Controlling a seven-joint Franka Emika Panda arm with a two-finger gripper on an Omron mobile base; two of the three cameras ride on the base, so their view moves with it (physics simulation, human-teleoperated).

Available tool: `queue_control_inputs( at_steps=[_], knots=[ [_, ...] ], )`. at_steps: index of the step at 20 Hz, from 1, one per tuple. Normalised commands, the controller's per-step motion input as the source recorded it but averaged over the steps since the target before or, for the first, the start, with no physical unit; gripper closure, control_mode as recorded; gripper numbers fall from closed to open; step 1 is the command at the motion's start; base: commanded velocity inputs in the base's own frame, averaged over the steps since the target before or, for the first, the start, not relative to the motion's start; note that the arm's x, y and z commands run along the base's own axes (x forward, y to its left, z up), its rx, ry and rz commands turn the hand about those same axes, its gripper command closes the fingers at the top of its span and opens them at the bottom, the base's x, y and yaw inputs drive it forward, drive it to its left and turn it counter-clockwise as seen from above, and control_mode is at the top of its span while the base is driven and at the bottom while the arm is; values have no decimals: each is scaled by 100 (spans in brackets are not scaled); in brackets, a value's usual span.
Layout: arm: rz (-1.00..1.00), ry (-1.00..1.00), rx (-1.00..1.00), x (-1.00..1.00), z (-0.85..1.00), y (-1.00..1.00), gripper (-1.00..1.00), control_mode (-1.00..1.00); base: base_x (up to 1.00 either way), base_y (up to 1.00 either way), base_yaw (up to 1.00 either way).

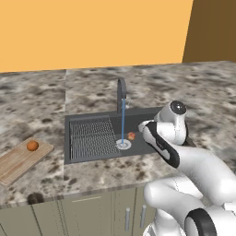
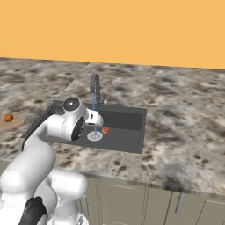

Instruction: Pick the tangerine, peach from the sink and place them on the cutting board to airdry. Then turn off the sink faucet.

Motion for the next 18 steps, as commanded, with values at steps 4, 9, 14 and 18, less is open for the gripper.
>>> queue_control_inputs(
  at_steps=[4, 9, 14, 18],
  knots=[
    [0, 5, 0, 33, -21, 0, -100, -100, 0, 0, 0],
    [0, 2, 0, 31, -23, 0, -100, -100, 0, 0, 0],
    [0, 0, 0, 28, -27, 0, -100, -100, 0, 0, 0],
    [0, 0, 0, 26, -22, 0, -100, -100, 0, 0, 0]
  ],
)
